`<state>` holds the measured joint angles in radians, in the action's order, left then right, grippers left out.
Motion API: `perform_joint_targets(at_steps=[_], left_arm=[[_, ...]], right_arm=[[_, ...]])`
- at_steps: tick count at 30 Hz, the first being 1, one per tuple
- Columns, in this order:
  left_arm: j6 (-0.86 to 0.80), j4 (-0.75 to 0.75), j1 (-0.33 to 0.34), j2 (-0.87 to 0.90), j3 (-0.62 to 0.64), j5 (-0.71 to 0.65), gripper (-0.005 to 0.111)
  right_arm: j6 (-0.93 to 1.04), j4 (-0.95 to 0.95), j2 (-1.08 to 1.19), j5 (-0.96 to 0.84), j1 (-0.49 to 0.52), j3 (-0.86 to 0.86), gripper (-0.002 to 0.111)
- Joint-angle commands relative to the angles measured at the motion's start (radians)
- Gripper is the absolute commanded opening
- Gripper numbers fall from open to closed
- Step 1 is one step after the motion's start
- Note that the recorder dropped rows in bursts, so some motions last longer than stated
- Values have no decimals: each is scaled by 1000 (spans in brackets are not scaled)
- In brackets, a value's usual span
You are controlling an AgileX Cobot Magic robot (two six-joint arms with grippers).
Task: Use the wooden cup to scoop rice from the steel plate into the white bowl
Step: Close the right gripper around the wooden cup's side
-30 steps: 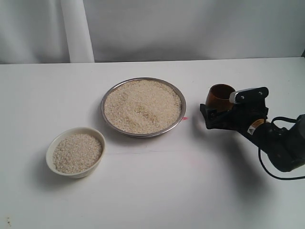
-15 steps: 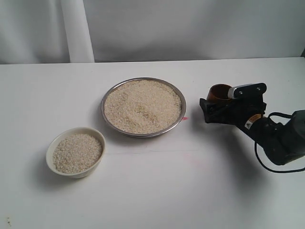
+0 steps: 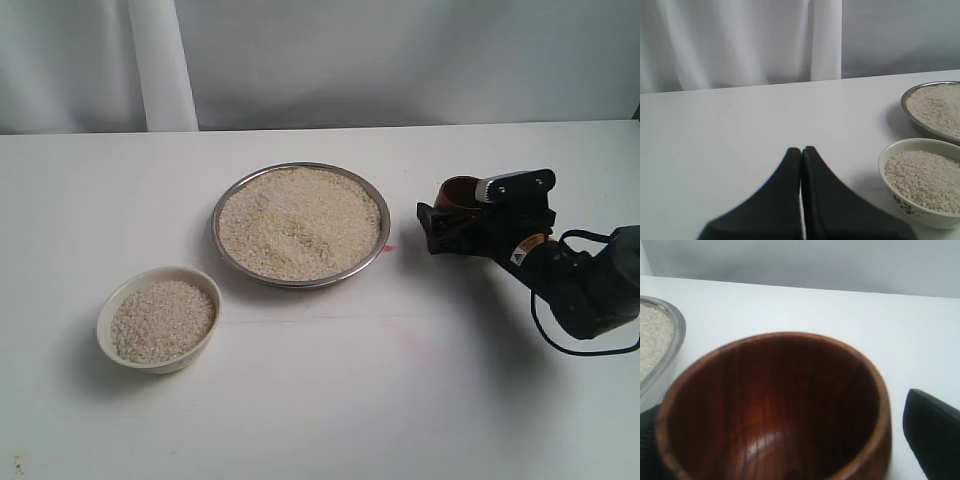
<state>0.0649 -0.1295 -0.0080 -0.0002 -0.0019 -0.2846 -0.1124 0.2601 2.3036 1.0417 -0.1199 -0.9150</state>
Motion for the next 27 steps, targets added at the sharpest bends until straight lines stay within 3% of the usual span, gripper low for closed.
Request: perform_joint_targets(at_steps=[1, 16, 17, 22, 24, 27], left_arm=[[5, 8, -3, 0, 2, 11, 0], [5, 8, -3, 0, 2, 11, 0], [5, 8, -3, 0, 2, 11, 0], [5, 8, -3, 0, 2, 11, 0], [5, 8, -3, 0, 2, 11, 0], [5, 8, -3, 0, 2, 11, 0]], right_arm=[[-4, 14, 6, 0, 3, -7, 105], [-4, 10, 6, -23, 3, -18, 101], [-4, 10, 6, -26, 3, -18, 96], [-4, 10, 6, -37, 3, -18, 48], [-4, 10, 6, -37, 3, -18, 36], [-4, 10, 6, -37, 3, -18, 29]])
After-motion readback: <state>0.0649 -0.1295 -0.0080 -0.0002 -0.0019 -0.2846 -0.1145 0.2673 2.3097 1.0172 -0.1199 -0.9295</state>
